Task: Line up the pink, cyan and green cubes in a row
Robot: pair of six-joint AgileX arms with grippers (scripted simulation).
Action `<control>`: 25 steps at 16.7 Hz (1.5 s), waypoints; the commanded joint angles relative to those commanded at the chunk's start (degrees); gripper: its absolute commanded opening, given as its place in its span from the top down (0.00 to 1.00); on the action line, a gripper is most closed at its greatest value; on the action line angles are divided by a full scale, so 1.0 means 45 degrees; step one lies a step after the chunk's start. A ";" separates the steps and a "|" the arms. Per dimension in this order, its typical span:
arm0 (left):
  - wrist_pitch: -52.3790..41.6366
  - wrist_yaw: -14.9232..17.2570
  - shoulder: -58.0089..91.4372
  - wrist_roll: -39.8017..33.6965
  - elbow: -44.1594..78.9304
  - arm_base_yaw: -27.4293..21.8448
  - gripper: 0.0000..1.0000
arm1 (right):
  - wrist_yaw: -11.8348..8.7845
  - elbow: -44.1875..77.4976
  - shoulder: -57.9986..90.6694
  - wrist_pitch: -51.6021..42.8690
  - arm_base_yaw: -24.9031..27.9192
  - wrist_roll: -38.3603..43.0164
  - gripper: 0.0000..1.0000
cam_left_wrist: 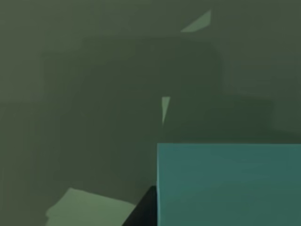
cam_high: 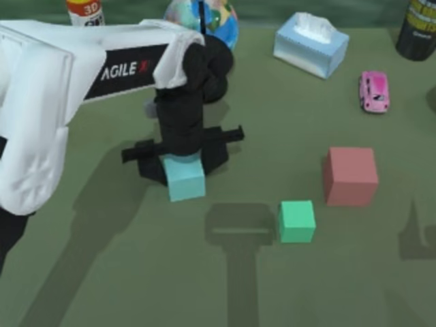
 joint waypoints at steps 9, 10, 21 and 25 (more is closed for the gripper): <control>0.0000 0.0000 0.0000 0.0000 0.0000 0.0000 1.00 | 0.0000 0.0000 0.0000 0.0000 0.0000 0.0000 0.00; -0.0182 -0.0089 -0.0290 0.0099 -0.0007 -0.0008 1.00 | 0.0000 0.0000 0.0000 0.0000 0.0000 0.0000 0.00; -0.3194 -0.0098 -0.1097 0.0074 0.2198 0.0231 1.00 | 0.0000 0.0000 0.0000 0.0000 0.0000 0.0000 0.00; -0.3207 -0.0077 -0.1090 0.0045 0.2194 -0.0060 1.00 | 0.0000 0.0000 0.0000 0.0000 0.0000 0.0000 0.00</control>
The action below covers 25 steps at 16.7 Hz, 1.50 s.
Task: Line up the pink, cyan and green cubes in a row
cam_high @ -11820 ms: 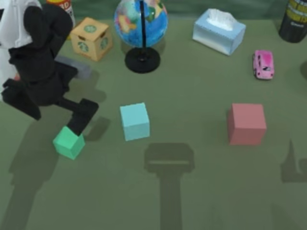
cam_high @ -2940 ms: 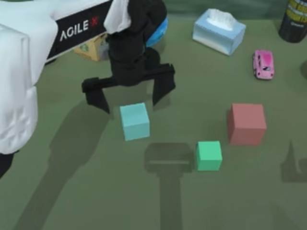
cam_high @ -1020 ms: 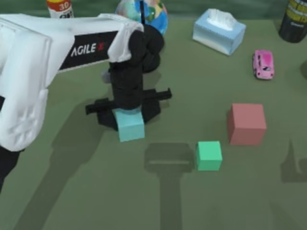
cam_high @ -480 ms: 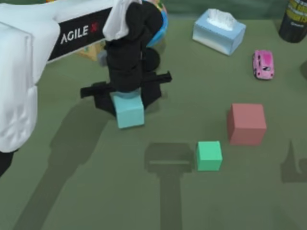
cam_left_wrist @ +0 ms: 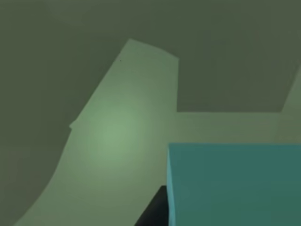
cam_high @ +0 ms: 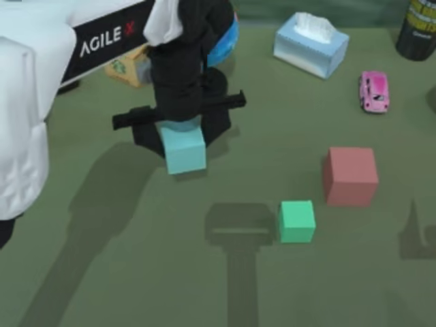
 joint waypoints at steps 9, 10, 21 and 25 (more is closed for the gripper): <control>-0.0514 -0.0094 -0.0701 -0.0681 -0.0153 -0.3305 1.00 | 0.0000 0.0000 0.0000 0.0000 0.0000 0.0000 0.00; -0.0514 -0.0094 -0.0701 -0.0681 -0.0153 -0.3305 1.00 | 0.0000 0.0000 0.0000 0.0000 0.0000 0.0000 0.00; 0.2289 -0.0062 -0.0223 -0.0674 -0.2482 -0.3325 1.00 | 0.0000 0.0000 0.0000 0.0000 0.0000 0.0000 0.00; 0.2700 -0.0089 -0.0161 -0.0693 -0.2827 -0.3325 1.00 | 0.0000 0.0000 0.0000 0.0000 0.0000 0.0000 0.00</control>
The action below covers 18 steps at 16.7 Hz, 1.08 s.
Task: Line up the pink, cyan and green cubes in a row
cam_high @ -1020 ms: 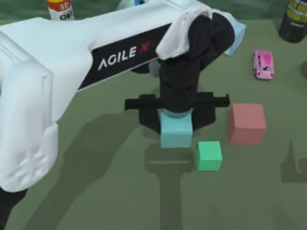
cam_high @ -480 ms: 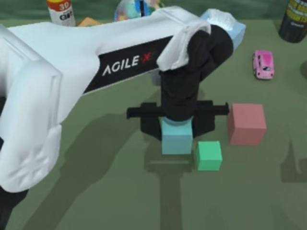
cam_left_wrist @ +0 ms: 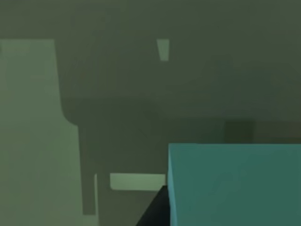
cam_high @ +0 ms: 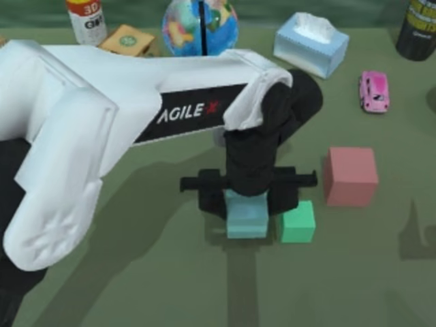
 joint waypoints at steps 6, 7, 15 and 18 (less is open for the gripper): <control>0.0000 0.0000 0.0000 0.0000 0.0000 0.0000 0.70 | 0.0000 0.0000 0.0000 0.0000 0.0000 0.0000 0.00; 0.0000 0.0000 0.0000 0.0000 0.0000 0.0000 0.62 | 0.0000 0.0000 0.0000 0.0000 0.0000 0.0000 0.00; 0.0000 0.0000 0.0000 0.0000 0.0000 0.0000 0.02 | 0.0000 0.0000 0.0000 0.0000 0.0000 0.0000 0.00; 0.0000 0.0000 0.0000 0.0000 0.0000 0.0000 0.00 | 0.0000 0.0000 0.0000 0.0000 0.0000 0.0000 0.00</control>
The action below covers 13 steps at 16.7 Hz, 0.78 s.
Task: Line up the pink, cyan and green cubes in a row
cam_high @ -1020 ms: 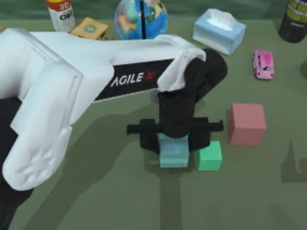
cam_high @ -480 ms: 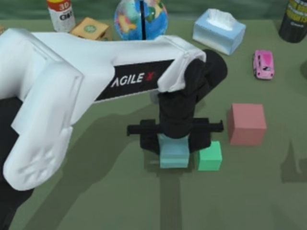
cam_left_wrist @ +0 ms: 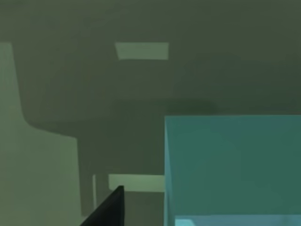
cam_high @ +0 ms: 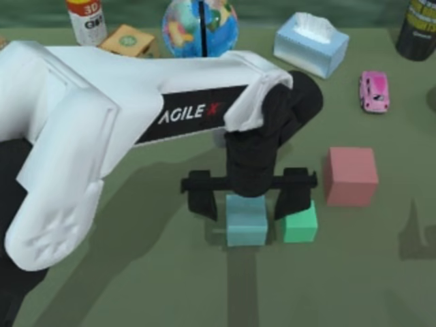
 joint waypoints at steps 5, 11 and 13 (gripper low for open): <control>0.0000 0.0000 0.0000 0.0000 0.0000 0.0000 0.00 | 0.0000 0.0000 0.0000 0.0000 0.0000 0.0000 0.00; -0.1312 0.0065 -0.0286 -0.0008 0.1065 0.0074 0.00 | 0.0000 0.0000 0.0000 0.0000 0.0000 0.0000 0.00; -0.2240 0.0042 -0.0481 -0.0028 0.1742 0.0142 0.00 | 0.0000 0.0000 0.0000 0.0000 0.0000 0.0000 0.00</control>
